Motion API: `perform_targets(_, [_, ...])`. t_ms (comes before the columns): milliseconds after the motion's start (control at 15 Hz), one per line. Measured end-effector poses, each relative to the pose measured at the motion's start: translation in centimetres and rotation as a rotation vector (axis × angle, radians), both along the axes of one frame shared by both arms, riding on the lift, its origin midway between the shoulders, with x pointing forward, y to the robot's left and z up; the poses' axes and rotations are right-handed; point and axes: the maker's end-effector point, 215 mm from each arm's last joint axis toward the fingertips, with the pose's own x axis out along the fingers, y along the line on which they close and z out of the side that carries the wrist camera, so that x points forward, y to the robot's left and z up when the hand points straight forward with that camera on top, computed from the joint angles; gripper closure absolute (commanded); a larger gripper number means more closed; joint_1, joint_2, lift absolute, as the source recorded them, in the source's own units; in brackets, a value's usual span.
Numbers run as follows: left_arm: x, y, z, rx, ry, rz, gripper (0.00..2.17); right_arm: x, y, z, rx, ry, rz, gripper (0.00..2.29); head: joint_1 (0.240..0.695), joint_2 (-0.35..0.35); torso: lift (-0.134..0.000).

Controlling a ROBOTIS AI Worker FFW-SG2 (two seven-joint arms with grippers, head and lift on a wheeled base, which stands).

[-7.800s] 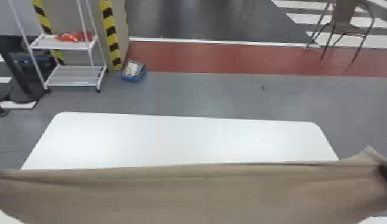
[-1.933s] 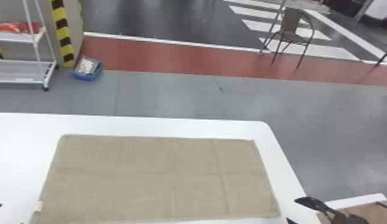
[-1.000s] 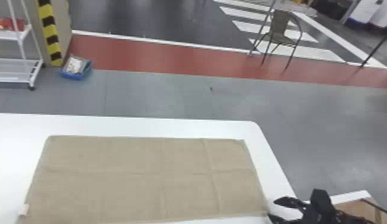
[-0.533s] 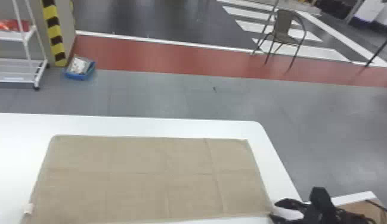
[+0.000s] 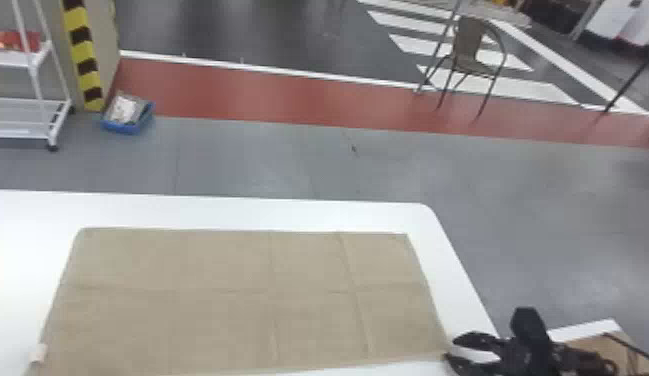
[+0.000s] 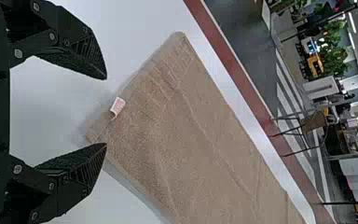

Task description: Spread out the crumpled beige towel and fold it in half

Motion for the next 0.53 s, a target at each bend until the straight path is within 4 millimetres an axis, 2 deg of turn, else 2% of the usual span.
perform_targets(333, [-0.03,-0.01,-0.06,0.0,0.002,-0.001,0.45,-0.08,0.55,-0.15,0.02,0.019,0.008,0.88,0.695,-0.308,0.0])
perform_targets(533, [-0.05,-0.24,-0.09,-0.002,0.004,-0.007,0.45,-0.24,0.59,-0.17,0.039,0.046,0.007,1.26,0.695,-0.311,0.0])
